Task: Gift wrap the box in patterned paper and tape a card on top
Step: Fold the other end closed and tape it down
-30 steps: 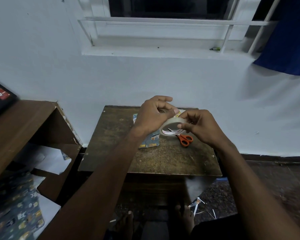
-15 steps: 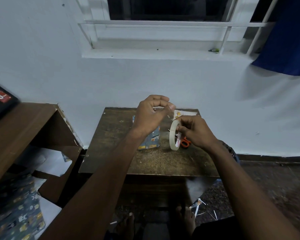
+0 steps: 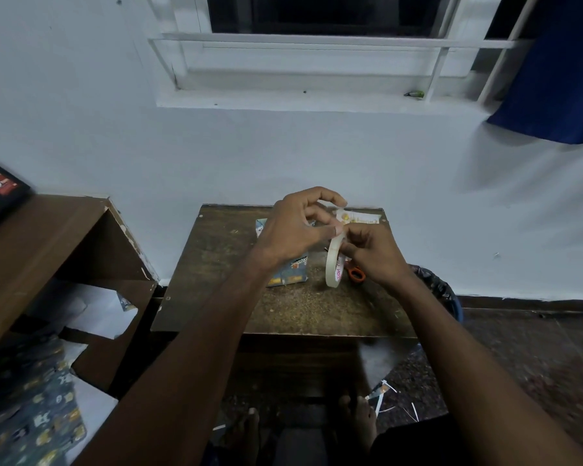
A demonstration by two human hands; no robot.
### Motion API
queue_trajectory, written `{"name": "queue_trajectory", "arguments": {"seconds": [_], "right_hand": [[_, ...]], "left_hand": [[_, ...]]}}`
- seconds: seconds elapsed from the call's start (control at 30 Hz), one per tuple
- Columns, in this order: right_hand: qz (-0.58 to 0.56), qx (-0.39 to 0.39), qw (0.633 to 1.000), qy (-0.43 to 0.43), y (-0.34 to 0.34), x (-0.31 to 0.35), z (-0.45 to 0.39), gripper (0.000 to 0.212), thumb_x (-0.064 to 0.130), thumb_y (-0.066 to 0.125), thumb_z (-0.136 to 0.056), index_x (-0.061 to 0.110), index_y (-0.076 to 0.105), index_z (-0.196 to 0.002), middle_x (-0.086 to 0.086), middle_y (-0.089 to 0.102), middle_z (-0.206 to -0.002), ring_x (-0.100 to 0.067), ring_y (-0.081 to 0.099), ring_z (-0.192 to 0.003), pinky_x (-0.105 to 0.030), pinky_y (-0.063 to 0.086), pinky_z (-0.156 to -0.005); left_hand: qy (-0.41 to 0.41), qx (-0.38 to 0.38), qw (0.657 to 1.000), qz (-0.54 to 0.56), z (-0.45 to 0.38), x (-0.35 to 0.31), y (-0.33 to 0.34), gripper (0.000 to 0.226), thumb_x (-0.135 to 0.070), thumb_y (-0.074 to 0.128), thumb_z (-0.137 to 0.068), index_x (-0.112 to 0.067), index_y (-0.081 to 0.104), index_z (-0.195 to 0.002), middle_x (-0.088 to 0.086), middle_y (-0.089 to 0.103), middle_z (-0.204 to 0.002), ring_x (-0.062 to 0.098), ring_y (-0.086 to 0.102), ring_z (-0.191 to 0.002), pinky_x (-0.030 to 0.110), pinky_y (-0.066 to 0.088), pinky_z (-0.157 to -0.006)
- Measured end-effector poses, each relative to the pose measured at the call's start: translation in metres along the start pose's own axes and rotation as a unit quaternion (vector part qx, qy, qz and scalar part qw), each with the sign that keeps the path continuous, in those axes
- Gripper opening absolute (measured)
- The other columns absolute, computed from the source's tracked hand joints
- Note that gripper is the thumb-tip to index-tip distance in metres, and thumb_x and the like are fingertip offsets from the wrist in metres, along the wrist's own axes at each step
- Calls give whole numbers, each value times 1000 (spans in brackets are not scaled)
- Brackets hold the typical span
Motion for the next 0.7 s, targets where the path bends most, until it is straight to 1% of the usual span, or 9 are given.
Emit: {"name": "queue_trajectory", "arguments": {"seconds": [0.07, 0.13, 0.17, 0.23, 0.3, 0.37, 0.47, 0.6, 0.7], "right_hand": [[12, 13, 1000, 0, 5, 3, 2, 12, 14, 70, -99, 17, 81, -98, 2, 79, -85, -14, 73, -80, -34, 56, -74], [26, 36, 999, 14, 7, 4, 5, 8, 17, 75, -95, 19, 83, -97, 9, 77, -79, -1, 64, -67, -21, 49, -64], [41, 45, 998, 22, 6, 2, 5, 11, 18, 80, -90, 22, 83, -100, 12, 77, -81, 3, 64, -69, -16, 49, -66], [106, 49, 992, 45, 0, -7, 3, 21, 24, 88, -81, 28, 82, -101, 15, 77, -88, 1, 68, -82, -21, 53, -74], [205, 39, 974, 85, -8, -21, 2, 15, 23, 90, -77, 26, 77, -86, 11, 73, -83, -12, 68, -84, -31, 53, -72], [264, 41, 956, 124, -9, -32, 5, 18, 18, 87, -77, 27, 72, -81, 7, 71, -84, -18, 67, -86, -33, 55, -73], [310, 38, 940, 135, -5, -32, 8, 13, 20, 82, -82, 24, 73, -91, 0, 71, -95, -22, 66, -92, -38, 58, -79], [370, 27, 921, 116, 1, -27, 8, 16, 24, 70, -94, 15, 67, -107, -6, 68, -105, -27, 64, -97, -35, 50, -76], [372, 32, 920, 120, 0, -29, 8, 23, 21, 68, -97, 12, 64, -117, -11, 66, -114, -30, 63, -104, -36, 47, -80]], "left_hand": [[0, 0, 1000, -7, 1, -1, 0, 33, -17, 87, -83, -27, 74, -112, -10, 80, -81, -1, 73, -97, 21, 44, -85], [-1, -7, 1000, -11, 2, -1, -1, 32, -16, 88, -82, -27, 75, -110, -9, 80, -79, 1, 75, -95, 22, 45, -91], [-1, -11, 1000, -15, 2, 0, -1, 32, -16, 88, -82, -27, 75, -109, -9, 80, -78, 2, 75, -94, 22, 45, -94], [-2, -18, 1000, -20, 3, 2, -2, 31, -16, 88, -83, -28, 75, -108, -10, 79, -77, 2, 76, -93, 23, 46, -96], [-2, -23, 999, -23, 3, 3, -4, 30, -15, 87, -84, -27, 74, -109, -10, 79, -77, 1, 76, -91, 22, 46, -97], [5, -26, 999, -32, 2, 2, -5, 29, -16, 85, -86, -27, 74, -110, -11, 79, -78, 0, 75, -91, 19, 45, -94], [7, -28, 998, -57, 0, 2, -4, 27, -15, 80, -89, -29, 73, -112, -15, 79, -79, -1, 73, -89, 23, 50, -89], [5, -21, 996, -90, 0, 4, -2, 33, -9, 71, -90, -33, 71, -113, -20, 78, -81, 13, 74, -88, 36, 56, -88], [-2, -14, 995, -95, 0, 5, -2, 36, -8, 67, -91, -35, 70, -115, -21, 78, -83, 6, 72, -97, 34, 56, -91]]}}
Point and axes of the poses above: each hand's wrist, its own z-axis away from the middle knuckle, its own y-axis out of the palm, x = y × z, the point moved 10 cm from there along -z, towards the middle knuckle
